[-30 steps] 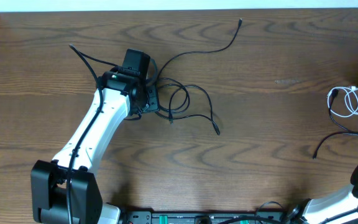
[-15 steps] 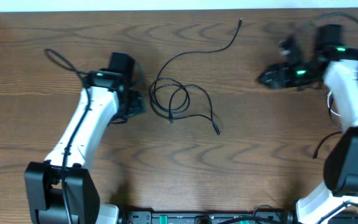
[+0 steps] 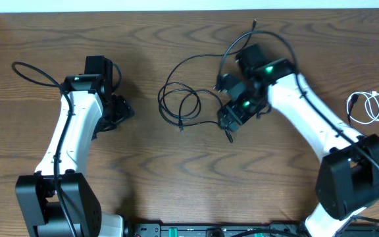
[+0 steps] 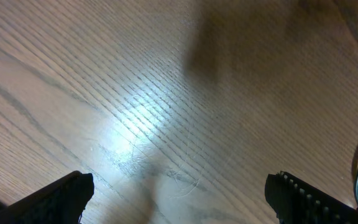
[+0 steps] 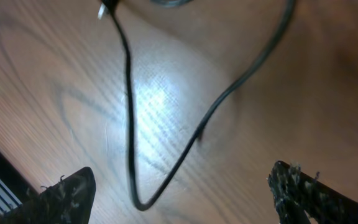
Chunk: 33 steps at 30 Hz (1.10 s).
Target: Untangle cables
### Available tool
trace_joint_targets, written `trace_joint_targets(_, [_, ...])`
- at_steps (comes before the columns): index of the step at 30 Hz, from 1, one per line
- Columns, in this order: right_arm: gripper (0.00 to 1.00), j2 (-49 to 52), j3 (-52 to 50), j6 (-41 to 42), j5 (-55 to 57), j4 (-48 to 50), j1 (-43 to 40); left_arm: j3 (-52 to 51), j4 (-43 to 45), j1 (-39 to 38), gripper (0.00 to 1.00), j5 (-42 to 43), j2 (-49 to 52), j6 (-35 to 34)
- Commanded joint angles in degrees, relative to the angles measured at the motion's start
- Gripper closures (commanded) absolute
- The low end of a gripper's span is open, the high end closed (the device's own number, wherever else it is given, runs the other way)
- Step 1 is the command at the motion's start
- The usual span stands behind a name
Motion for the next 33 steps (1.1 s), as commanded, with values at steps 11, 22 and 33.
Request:
trace_joint_targets(11, [0.99,-0.26,-6.56,10.64,11.54,5.6,7.13,0.31,-0.33,0.2,0.06,-0.5,-0.04,-0.5])
trace_joint_targets(22, [0.99,-14.6,18.97,21.64,30.86,-1.88,-0.02,0.33,-0.17,0.2,0.06,-0.5,-0.04,-0.52])
trace_joint_targets(33, [0.99,-25.22,19.34,21.44,31.41,1.31,-0.42,0.31,3.61,0.17,0.06,12.59,-0.04,2.62])
